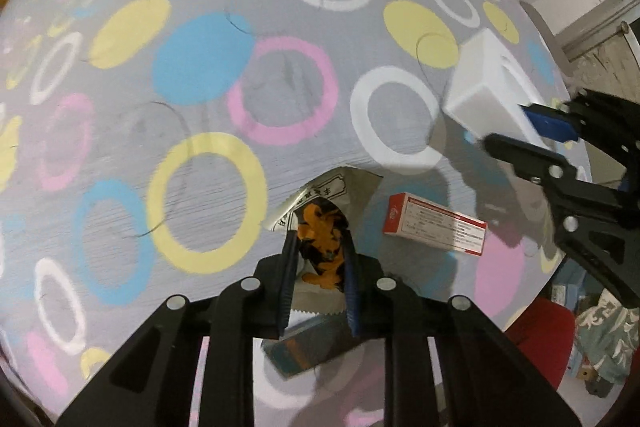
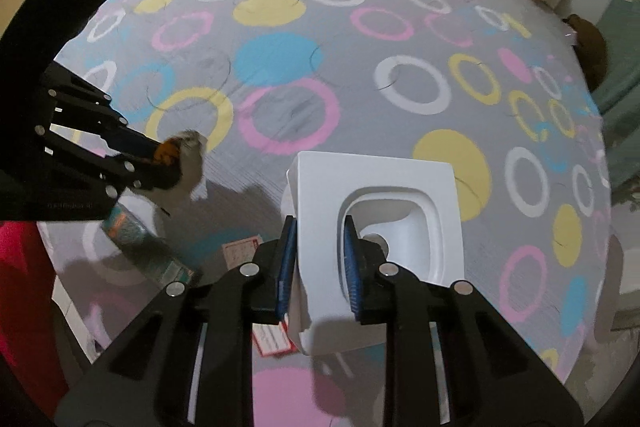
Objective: Collect trash
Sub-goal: 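Grasp the white plastic tray with the right tool while the left tool grasps the orange-printed packet, then lift both held items and carry them down into the white plastic bag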
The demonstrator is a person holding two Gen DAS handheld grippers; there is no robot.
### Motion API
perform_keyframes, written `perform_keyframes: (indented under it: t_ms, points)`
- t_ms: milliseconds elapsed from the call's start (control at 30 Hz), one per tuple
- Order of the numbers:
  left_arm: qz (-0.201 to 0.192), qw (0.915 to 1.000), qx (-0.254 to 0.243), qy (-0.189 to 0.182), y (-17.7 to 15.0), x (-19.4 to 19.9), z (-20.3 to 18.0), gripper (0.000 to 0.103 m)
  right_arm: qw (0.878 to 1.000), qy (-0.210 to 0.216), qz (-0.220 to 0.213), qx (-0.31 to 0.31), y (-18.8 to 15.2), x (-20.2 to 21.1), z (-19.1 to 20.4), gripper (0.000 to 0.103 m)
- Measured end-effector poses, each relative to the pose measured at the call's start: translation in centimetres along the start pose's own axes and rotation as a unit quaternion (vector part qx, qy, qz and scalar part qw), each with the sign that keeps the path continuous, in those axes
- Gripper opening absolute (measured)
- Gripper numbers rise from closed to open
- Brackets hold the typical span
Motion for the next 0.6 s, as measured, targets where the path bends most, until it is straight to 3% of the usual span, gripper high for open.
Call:
perform_keyframes:
  t_ms: [200, 400, 600]
  points:
    - [-0.041, 0.9982, -0.015, 0.041, -2.3, 5.7, -1.3, 0.021, 0.998, -0.036, -0.043, -0.019, -2.2, 6.9, 1.4, 0.023]
    - [-0.062, 0.9964, -0.019, 0.054, -5.6, 9.0, -3.7, 0.021, 0.995, -0.062, -0.067, -0.043, -5.3, 13.1, 3.3, 0.023]
    - [-0.073, 0.9955, -0.029, 0.053, -9.7, 10.9, -6.2, 0.021, 0.993, -0.068, -0.081, -0.051, -8.5, 16.4, 6.5, 0.023]
Point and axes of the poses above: each gripper's, at about its wrist camera, not at the fingertips, and x roughly against the way its jaws point, z to its left, y to its top, the point moved 4 cm from there along -x, roughly the way its jaws point, and after that the axes turned 6 degrees about y, right-handed, at the moved point
